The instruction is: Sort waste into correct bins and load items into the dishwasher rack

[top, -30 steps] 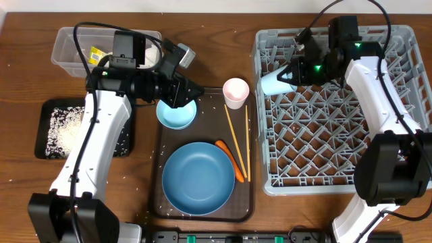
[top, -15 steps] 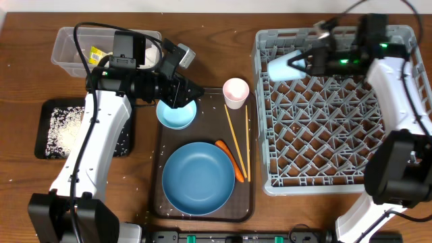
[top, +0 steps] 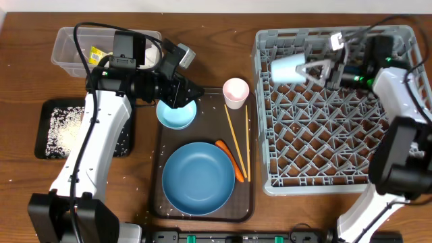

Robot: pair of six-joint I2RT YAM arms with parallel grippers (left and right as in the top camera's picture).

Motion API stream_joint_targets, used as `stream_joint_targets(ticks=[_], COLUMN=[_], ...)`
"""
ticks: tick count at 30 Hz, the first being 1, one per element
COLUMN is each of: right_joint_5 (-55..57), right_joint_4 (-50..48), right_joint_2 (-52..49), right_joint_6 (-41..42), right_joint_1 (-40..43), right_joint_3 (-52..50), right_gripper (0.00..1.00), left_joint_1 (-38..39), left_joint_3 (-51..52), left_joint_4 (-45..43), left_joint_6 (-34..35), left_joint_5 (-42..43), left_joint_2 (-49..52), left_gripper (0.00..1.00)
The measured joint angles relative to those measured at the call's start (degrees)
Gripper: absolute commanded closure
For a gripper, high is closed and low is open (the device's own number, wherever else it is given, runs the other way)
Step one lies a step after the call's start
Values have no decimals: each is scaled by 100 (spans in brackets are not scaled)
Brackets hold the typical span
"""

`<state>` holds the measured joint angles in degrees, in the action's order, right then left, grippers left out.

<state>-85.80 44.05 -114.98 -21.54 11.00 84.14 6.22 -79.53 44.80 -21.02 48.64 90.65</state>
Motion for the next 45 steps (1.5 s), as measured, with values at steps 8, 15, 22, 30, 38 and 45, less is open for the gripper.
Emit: stream_joint_targets(ticks=[8, 15, 22, 30, 38, 45], right_joint_5=[-79, -120, -125, 17, 321, 817], right_joint_4=[-236, -286, -319, -343, -323, 144], right_joint_2=[-345, -345, -345, -345, -345, -345], right_joint_6=[-326, -385, -424, -428, -363, -199], right_joint_1=[0, -2, -33, -33, 0, 190], right_joint_3=[-323, -367, -496, -752, -804, -811], right_gripper=[99, 99, 99, 99, 97, 97], left_joint_1=[0, 0, 0, 0, 0, 0], left_joint_3=[0, 0, 0, 0, 0, 0], left_joint_4=[0, 0, 0, 0, 4, 2], left_joint_6=[0, 0, 0, 0, 0, 0], left_joint_5=[0, -2, 0, -2, 0, 0], left_joint_2=[0, 0, 0, 0, 0, 0], left_gripper=[62, 62, 62, 62, 62, 62])
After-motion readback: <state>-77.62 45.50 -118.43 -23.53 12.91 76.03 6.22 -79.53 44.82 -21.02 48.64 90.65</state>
